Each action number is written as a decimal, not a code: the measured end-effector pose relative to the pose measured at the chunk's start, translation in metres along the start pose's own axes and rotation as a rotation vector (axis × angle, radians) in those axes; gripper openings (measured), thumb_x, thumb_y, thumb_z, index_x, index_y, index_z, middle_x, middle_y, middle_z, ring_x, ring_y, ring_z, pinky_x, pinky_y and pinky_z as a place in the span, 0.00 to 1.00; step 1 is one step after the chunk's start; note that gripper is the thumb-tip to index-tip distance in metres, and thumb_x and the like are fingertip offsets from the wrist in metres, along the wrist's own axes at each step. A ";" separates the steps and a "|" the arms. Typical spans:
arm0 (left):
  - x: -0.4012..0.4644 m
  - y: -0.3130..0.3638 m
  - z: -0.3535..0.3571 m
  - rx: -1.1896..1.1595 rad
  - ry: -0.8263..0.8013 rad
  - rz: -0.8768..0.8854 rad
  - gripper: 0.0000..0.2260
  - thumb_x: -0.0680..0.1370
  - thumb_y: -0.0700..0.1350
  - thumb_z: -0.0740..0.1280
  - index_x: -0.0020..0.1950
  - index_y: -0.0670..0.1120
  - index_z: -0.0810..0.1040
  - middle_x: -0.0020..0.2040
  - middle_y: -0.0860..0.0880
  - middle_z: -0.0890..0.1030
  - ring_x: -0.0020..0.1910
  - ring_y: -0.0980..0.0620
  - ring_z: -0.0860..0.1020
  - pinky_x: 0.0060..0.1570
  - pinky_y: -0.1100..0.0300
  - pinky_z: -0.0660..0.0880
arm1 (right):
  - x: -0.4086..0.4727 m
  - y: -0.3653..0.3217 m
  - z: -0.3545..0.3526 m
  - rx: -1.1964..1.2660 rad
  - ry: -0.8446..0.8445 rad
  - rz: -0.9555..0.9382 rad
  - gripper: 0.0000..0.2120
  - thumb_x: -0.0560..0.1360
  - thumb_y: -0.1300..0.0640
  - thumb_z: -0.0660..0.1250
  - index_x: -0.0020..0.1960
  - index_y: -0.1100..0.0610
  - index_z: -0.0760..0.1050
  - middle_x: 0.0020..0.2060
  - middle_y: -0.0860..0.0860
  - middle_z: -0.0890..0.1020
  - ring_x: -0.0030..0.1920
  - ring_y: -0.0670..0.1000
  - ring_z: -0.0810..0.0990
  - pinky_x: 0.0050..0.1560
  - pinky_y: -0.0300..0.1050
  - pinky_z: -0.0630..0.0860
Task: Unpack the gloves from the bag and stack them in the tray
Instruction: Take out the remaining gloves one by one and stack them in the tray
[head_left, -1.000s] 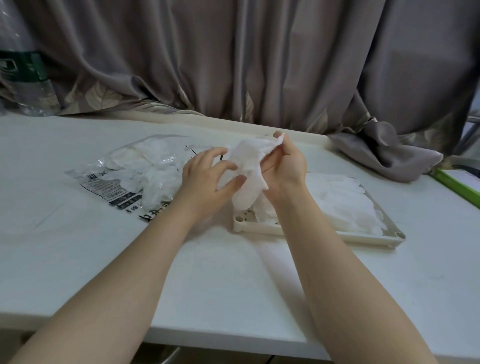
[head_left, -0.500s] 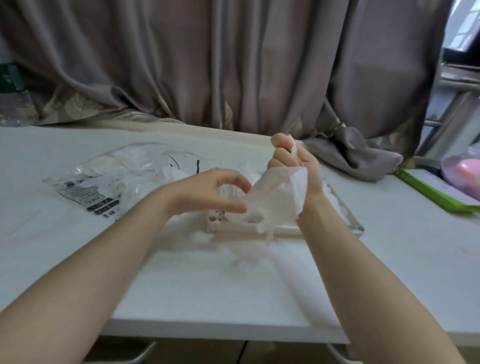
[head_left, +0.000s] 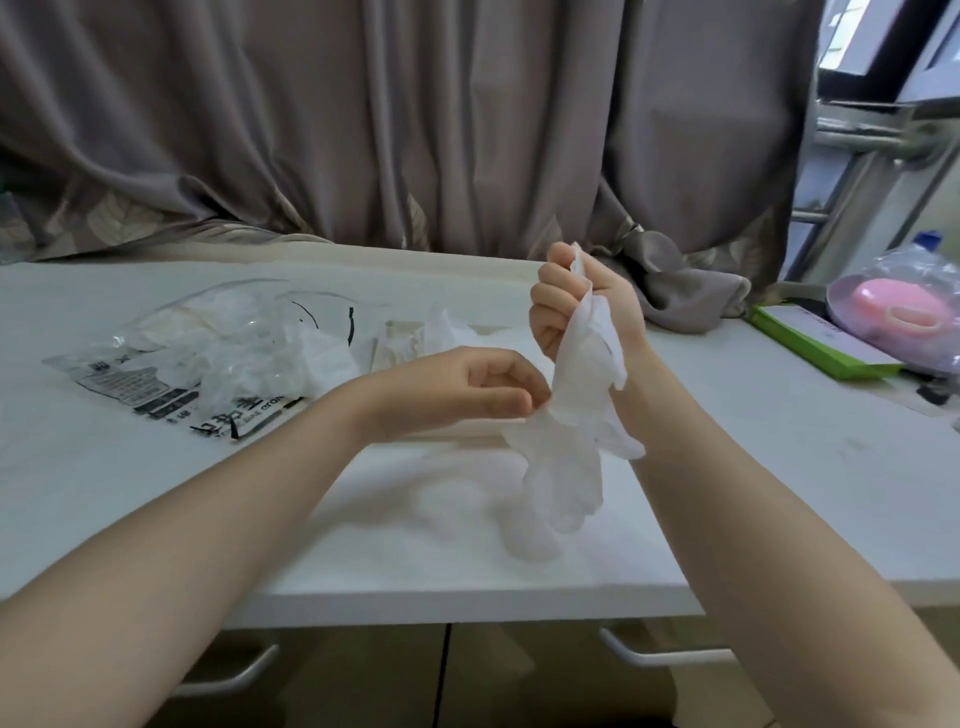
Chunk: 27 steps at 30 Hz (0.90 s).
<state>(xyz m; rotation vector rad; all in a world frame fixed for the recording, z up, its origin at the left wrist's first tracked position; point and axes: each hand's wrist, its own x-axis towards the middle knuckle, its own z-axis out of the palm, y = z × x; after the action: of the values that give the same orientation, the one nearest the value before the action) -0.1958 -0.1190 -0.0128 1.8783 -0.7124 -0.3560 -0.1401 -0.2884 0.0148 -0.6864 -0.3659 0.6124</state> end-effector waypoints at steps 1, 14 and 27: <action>0.004 0.000 0.007 0.028 0.004 -0.009 0.19 0.68 0.55 0.72 0.55 0.48 0.78 0.54 0.51 0.81 0.56 0.53 0.79 0.62 0.55 0.73 | 0.003 -0.001 -0.001 0.039 0.020 -0.018 0.11 0.76 0.65 0.60 0.35 0.65 0.71 0.24 0.52 0.62 0.24 0.50 0.61 0.25 0.46 0.64; 0.001 -0.008 -0.019 -0.086 0.315 0.010 0.07 0.70 0.40 0.72 0.40 0.46 0.74 0.33 0.56 0.79 0.34 0.60 0.76 0.37 0.66 0.72 | -0.021 -0.034 -0.041 -0.069 -0.113 -0.039 0.11 0.73 0.59 0.63 0.32 0.59 0.71 0.24 0.49 0.61 0.24 0.48 0.60 0.25 0.40 0.64; 0.024 0.055 -0.028 -0.121 0.420 0.072 0.06 0.77 0.41 0.65 0.40 0.47 0.75 0.32 0.54 0.76 0.31 0.58 0.74 0.31 0.67 0.72 | -0.033 -0.002 0.005 -1.351 -0.039 0.059 0.14 0.74 0.64 0.67 0.60 0.62 0.75 0.55 0.55 0.82 0.57 0.51 0.80 0.61 0.45 0.75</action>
<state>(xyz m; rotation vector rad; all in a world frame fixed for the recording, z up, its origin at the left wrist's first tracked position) -0.1787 -0.1283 0.0503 1.7312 -0.4600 0.0446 -0.1667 -0.3081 0.0162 -1.9772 -0.8031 0.3667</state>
